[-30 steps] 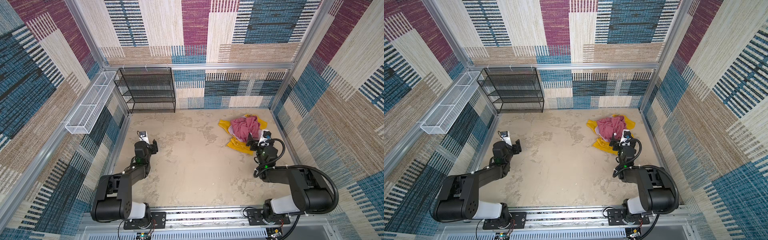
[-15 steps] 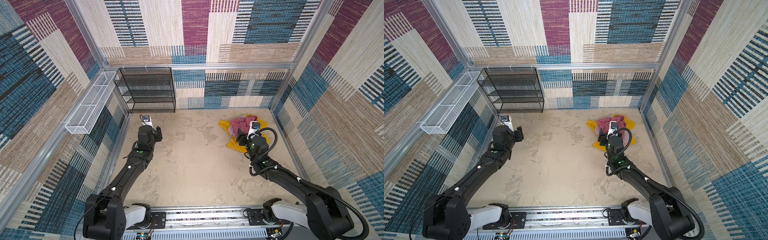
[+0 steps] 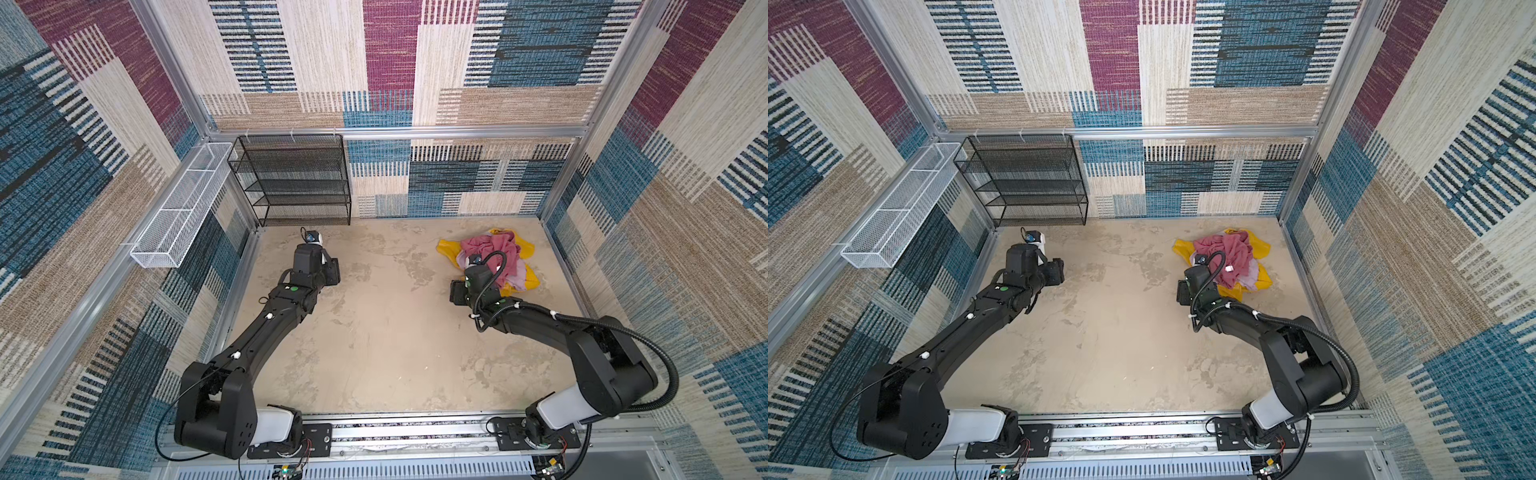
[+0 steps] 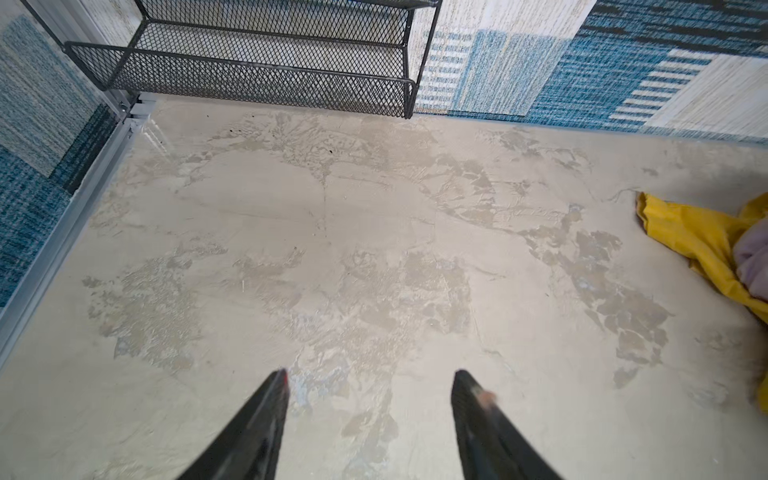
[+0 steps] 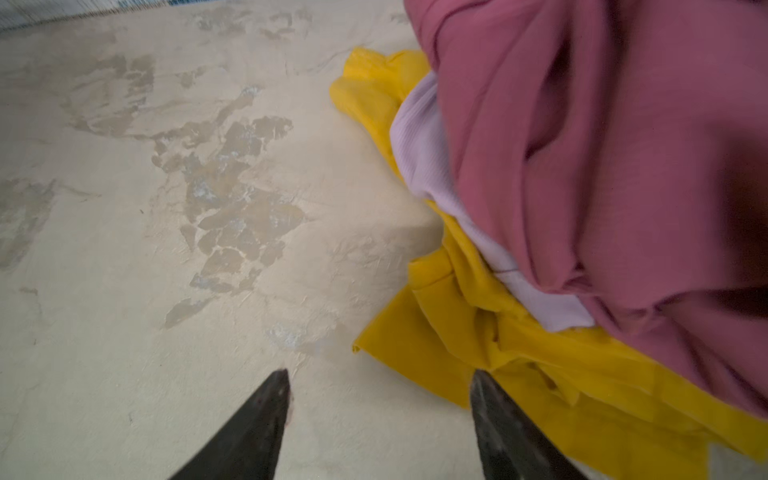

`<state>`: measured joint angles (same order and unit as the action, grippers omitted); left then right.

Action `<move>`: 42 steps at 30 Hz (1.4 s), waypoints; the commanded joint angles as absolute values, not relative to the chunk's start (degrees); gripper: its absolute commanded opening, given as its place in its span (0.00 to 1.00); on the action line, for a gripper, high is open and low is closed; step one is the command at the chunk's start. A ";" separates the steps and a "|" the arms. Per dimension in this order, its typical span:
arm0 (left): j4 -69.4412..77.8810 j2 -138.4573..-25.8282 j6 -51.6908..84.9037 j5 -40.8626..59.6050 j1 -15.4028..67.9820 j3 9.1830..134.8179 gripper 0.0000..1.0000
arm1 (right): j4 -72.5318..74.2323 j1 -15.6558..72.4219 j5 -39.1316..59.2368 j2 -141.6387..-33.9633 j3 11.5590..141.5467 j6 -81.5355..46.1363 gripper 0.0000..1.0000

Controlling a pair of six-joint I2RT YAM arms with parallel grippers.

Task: Pick out a specific cloth from the pile
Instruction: 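Grasp the yellow T-shirt under the pink shirt with the right gripper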

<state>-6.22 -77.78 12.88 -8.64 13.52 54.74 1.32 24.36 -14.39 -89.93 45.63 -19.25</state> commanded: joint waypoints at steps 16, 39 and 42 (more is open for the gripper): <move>-7.44 -77.78 13.80 -6.94 13.53 55.20 0.66 | -9.32 24.19 -26.29 -105.66 59.50 -15.67 0.77; -8.70 -78.04 12.92 -7.66 13.52 55.90 0.66 | -15.51 23.73 -31.52 -112.90 66.26 -14.67 0.26; -8.52 -77.72 12.83 -7.93 13.50 55.64 0.66 | -15.38 23.66 -31.74 -112.50 66.12 -14.62 0.09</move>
<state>-8.34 -78.15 13.26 -7.33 13.56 55.70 -13.21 23.66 -31.11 -112.71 66.15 -14.68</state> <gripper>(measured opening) 0.657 0.121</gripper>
